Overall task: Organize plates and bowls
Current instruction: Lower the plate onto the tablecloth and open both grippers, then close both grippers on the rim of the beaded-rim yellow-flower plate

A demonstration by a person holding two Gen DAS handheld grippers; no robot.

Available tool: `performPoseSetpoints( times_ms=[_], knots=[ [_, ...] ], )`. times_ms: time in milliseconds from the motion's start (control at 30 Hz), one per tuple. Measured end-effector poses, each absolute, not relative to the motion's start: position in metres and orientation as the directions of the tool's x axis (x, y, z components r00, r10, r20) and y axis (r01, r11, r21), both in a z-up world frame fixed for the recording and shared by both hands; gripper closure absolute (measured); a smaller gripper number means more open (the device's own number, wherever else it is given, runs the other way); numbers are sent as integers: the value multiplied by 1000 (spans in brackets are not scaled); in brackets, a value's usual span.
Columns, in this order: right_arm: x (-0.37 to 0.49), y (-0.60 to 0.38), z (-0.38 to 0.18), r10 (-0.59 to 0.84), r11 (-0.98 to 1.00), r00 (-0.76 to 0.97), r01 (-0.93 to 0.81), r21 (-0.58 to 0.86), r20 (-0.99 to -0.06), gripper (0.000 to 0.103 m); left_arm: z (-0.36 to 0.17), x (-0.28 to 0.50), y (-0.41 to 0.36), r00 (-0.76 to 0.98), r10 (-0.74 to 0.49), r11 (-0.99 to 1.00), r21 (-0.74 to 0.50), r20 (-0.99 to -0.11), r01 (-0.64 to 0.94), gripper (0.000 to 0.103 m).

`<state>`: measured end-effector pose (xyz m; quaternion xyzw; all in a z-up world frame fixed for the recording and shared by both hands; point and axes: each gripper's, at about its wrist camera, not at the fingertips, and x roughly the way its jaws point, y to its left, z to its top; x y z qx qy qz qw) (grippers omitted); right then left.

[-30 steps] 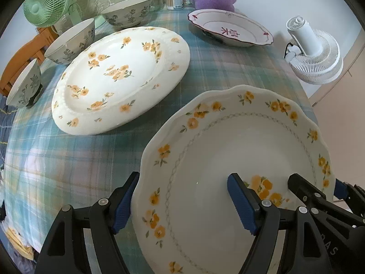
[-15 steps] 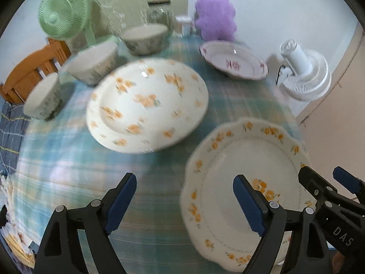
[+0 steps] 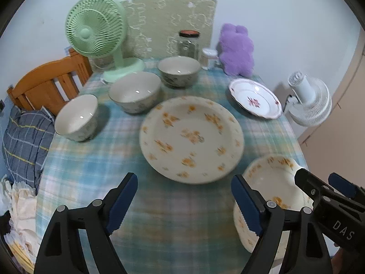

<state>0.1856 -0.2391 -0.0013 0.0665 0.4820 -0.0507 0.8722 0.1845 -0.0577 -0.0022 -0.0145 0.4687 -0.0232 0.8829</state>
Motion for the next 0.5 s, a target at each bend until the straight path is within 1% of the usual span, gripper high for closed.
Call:
performPoseSetpoints(
  times_ms=[133, 300, 433, 500],
  knots=[
    [197, -222, 7, -37, 985, 550, 162, 63, -834, 14, 2, 199, -46, 565, -26, 1000, -16, -825, 23, 18],
    [220, -210, 11, -32, 986, 557, 152, 63, -830, 14, 2, 222, -35, 555, -17, 1000, -19, -832, 3, 18],
    [246, -199, 10, -71, 992, 569, 130, 3, -820, 15, -5, 242, -33, 550, 8, 1000, 6, -835, -6, 19],
    [261, -196, 6, -61, 994, 570, 108, 1, -819, 15, -13, 256, -31, 543, 16, 1000, 7, -839, -18, 19]
  ],
)
